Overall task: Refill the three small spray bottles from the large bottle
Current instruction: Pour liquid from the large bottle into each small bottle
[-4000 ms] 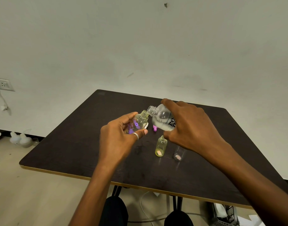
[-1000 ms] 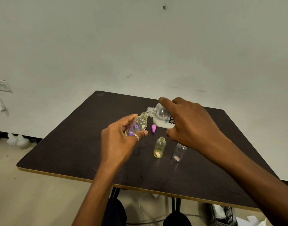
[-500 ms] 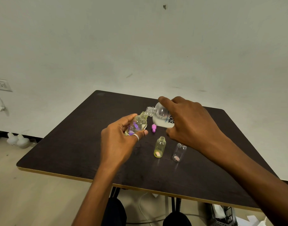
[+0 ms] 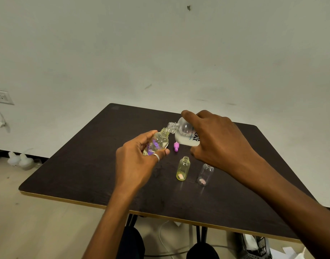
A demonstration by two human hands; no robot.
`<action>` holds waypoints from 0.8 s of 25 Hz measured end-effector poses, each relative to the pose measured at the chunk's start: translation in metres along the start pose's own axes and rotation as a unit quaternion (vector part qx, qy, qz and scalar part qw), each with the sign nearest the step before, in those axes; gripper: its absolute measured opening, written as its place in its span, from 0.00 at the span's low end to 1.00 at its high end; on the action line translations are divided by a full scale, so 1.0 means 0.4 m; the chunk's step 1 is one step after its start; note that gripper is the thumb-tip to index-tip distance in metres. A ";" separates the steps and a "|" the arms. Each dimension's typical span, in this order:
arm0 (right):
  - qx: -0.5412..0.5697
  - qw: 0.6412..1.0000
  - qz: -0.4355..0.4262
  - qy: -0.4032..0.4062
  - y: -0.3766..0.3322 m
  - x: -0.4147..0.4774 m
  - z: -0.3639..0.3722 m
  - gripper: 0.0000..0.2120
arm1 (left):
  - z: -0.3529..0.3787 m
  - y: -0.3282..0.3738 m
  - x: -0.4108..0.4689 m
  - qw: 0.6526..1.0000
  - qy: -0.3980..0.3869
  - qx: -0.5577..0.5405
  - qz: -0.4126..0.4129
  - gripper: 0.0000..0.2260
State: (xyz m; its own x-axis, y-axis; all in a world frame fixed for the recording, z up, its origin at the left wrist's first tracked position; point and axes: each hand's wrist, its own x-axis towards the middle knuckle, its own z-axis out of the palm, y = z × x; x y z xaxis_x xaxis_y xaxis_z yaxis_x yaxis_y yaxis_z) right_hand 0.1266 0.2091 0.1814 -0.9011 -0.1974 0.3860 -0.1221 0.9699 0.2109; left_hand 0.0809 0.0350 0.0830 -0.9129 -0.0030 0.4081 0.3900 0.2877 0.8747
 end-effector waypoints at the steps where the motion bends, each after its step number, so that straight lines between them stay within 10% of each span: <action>1: -0.001 1.000 0.000 0.000 0.000 0.000 -0.001 0.35 | 0.000 0.000 0.000 1.000 0.000 -0.001 0.000 0.28; 20: -0.007 1.000 -0.004 0.000 -0.003 0.002 -0.002 0.34 | 0.000 0.001 -0.003 1.000 0.002 -0.008 -0.005 0.28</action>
State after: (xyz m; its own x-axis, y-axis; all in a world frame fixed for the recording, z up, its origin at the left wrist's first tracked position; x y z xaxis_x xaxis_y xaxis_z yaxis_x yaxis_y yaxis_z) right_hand 0.1266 0.2076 0.1821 -0.8998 -0.2048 0.3852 -0.1231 0.9663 0.2263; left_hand 0.0820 0.0351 0.0829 -0.9162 -0.0099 0.4006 0.3830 0.2724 0.8827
